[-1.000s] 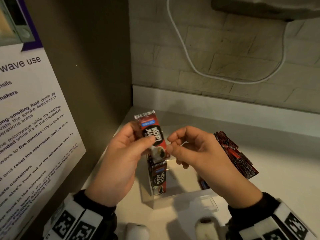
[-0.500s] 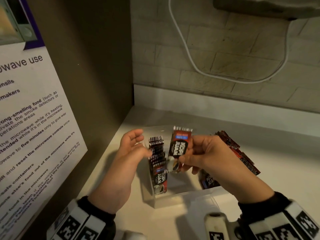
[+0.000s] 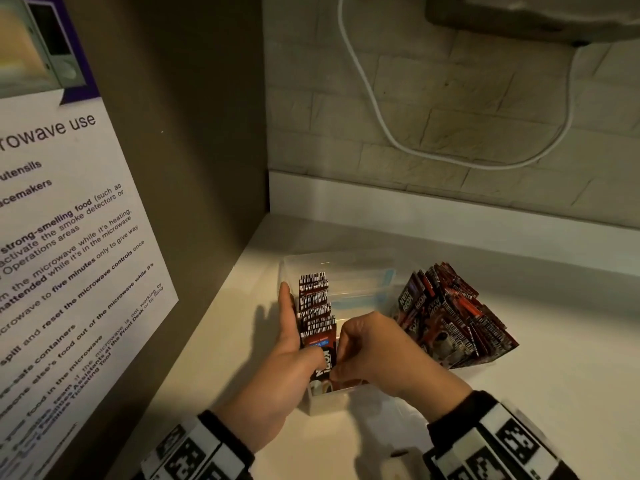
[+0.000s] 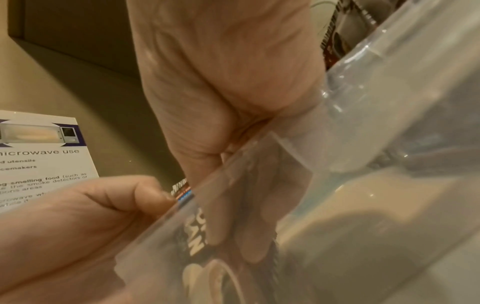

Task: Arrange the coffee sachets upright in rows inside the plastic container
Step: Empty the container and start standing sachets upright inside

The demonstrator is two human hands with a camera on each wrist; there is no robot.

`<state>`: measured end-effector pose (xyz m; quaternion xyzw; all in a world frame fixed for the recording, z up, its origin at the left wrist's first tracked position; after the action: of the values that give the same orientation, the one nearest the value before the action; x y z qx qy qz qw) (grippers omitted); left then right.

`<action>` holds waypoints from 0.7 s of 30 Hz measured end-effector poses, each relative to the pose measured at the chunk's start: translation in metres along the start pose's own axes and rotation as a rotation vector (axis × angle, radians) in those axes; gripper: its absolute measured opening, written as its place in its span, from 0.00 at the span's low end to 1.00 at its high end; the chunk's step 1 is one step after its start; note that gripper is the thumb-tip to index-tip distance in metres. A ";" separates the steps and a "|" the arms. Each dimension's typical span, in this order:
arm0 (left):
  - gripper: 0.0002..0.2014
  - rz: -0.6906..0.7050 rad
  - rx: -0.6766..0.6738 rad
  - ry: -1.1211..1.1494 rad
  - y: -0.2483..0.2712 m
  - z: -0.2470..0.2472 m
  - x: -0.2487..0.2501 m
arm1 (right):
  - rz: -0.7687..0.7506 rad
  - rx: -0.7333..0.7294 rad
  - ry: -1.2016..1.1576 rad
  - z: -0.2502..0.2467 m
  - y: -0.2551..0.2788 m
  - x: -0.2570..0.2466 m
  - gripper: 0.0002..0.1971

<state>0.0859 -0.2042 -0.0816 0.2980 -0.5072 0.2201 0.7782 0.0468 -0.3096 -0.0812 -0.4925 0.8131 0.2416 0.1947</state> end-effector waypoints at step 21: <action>0.52 0.056 0.014 0.068 -0.010 0.005 -0.004 | 0.018 -0.324 0.248 0.036 -0.002 -0.004 0.47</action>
<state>0.0880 -0.2150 -0.0863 0.2813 -0.4873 0.2552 0.7864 0.0531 -0.2859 -0.1083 -0.5361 0.7856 0.3086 0.0091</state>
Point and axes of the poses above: each hand's wrist, its own y-axis away from the middle knuckle, its own z-axis out of the palm, x = y × z, the point moved 8 cm from there along -y, towards the middle knuckle, and after that the axes turned 10 degrees about y, right-handed, at the moved point
